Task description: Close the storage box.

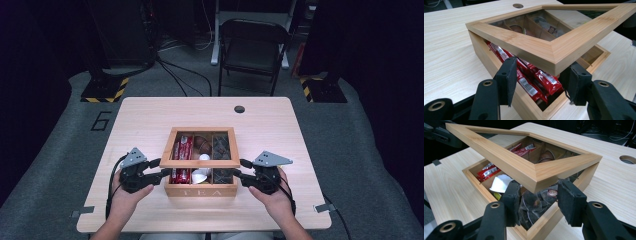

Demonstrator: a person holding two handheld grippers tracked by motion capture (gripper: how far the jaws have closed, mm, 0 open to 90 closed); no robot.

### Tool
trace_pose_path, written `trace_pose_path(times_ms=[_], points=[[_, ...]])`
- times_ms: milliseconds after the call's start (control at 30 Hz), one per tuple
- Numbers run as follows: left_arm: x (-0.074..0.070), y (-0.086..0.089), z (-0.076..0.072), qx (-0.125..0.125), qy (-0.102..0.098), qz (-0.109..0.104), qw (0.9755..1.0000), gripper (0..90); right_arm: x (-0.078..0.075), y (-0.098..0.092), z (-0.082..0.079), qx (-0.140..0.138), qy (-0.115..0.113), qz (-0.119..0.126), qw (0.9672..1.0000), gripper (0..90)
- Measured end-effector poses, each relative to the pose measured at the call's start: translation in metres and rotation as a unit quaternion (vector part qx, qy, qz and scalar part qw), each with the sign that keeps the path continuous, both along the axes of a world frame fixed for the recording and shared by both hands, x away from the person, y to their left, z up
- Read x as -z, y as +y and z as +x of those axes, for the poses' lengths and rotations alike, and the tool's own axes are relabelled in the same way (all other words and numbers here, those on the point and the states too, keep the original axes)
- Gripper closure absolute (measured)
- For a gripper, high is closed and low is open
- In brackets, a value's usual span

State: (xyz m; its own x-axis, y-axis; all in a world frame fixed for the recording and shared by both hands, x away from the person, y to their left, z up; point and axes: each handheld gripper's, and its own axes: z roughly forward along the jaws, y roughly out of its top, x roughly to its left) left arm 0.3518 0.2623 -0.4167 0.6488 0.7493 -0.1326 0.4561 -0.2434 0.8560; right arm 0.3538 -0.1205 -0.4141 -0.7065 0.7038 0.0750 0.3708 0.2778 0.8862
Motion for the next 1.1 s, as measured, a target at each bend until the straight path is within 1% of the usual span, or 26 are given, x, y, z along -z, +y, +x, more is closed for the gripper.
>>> trace_pose_path(times_ms=[100, 267, 333, 500, 600, 633, 667, 700, 767, 867, 933, 1000, 1100], points=[[0.002, 0.000, -0.002, 0.002, -0.001, 0.003, 1.0000, 47.9, 0.002, 0.000, -0.002, -0.002, -0.002, -0.003, 1.0000, 53.8], [0.009, 0.000, -0.006, 0.006, 0.000, 0.007, 1.0000, 47.8, 0.009, 0.000, -0.005, 0.000, 0.005, -0.006, 1.0000, 53.8], [0.011, 0.000, -0.007, 0.007, 0.004, 0.009, 0.9999, 47.9, 0.012, 0.000, -0.006, -0.002, 0.006, -0.007, 1.0000, 53.9], [0.013, -0.001, -0.009, 0.010, 0.004, 0.013, 0.9999, 48.0, 0.015, 0.000, -0.009, -0.002, 0.010, -0.008, 0.9999, 53.8], [0.013, -0.001, -0.010, 0.013, 0.007, 0.019, 0.9997, 48.2, 0.016, 0.000, -0.010, -0.003, 0.010, -0.010, 0.9999, 53.9], [0.014, -0.002, -0.010, 0.012, 0.011, 0.014, 0.9998, 48.3, 0.017, 0.001, -0.010, -0.001, 0.012, -0.010, 0.9999, 53.8], [0.015, -0.002, -0.011, 0.011, 0.010, 0.011, 0.9998, 48.4, 0.017, 0.000, -0.010, -0.002, 0.012, -0.012, 0.9999, 53.9], [0.015, -0.001, -0.011, 0.013, 0.012, 0.011, 0.9998, 48.5, 0.018, 0.000, -0.011, -0.004, 0.011, -0.013, 0.9999, 53.8], [0.018, -0.002, -0.013, 0.010, 0.009, 0.008, 0.9999, 48.6, 0.019, 0.001, -0.012, -0.002, 0.012, -0.013, 0.9998, 53.8], [0.022, -0.002, -0.015, 0.013, 0.008, 0.011, 0.9998, 48.6, 0.022, 0.001, -0.014, -0.001, 0.015, -0.016, 0.9998, 53.8], [0.025, -0.003, -0.016, 0.010, 0.003, 0.013, 0.9999, 48.6, 0.024, 0.001, -0.014, -0.003, 0.014, -0.018, 0.9997, 53.7], [0.029, -0.003, -0.018, 0.008, 0.002, 0.010, 0.9999, 48.6, 0.028, 0.002, -0.015, -0.001, 0.015, -0.019, 0.9997, 53.1], [0.033, -0.003, -0.019, 0.009, 0.006, 0.010, 0.9999, 48.5, 0.032, 0.002, -0.016, -0.002, 0.015, -0.020, 0.9997, 52.5]])
